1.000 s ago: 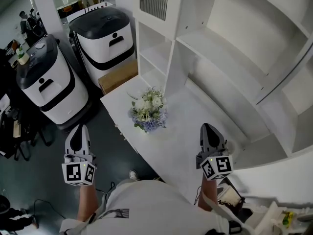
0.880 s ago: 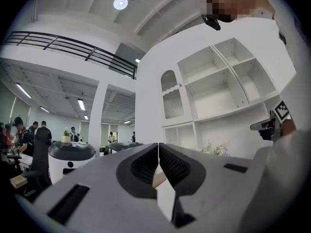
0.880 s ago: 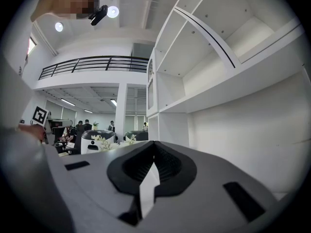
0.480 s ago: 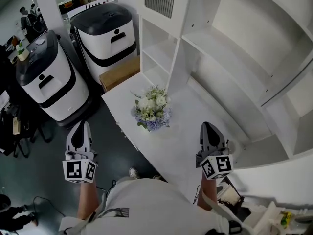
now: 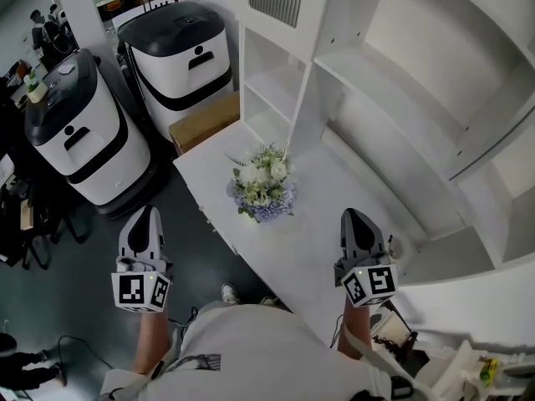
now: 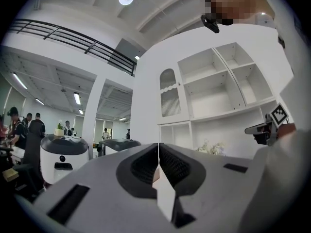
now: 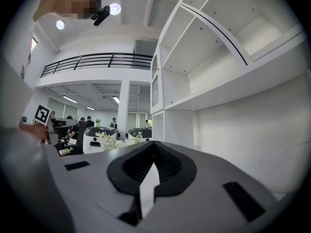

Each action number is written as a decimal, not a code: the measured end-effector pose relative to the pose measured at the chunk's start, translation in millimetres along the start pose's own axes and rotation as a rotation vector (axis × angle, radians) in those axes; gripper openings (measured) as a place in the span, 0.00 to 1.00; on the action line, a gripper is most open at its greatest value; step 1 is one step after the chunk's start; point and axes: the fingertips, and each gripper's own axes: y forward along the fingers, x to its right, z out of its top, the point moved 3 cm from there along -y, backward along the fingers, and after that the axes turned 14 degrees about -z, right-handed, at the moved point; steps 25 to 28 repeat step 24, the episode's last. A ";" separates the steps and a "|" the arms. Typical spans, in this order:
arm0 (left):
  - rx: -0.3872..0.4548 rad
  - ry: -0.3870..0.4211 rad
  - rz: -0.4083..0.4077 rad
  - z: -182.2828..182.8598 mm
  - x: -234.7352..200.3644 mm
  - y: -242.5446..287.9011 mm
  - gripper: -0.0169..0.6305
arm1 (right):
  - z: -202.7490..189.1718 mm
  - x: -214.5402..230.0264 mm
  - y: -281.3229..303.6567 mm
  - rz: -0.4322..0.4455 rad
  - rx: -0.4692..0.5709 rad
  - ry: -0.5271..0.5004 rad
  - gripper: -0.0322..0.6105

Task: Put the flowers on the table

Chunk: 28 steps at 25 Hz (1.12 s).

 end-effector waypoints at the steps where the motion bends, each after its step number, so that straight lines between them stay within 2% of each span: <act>1: 0.000 0.000 -0.009 -1.0 2.1 1.7 0.05 | 0.0 -2.1 -0.3 0.005 0.000 -0.008 0.07; 28: 0.000 -0.033 -0.065 -14.3 -2.2 24.4 0.05 | -6.3 -8.2 4.3 -0.020 -0.010 -0.020 0.07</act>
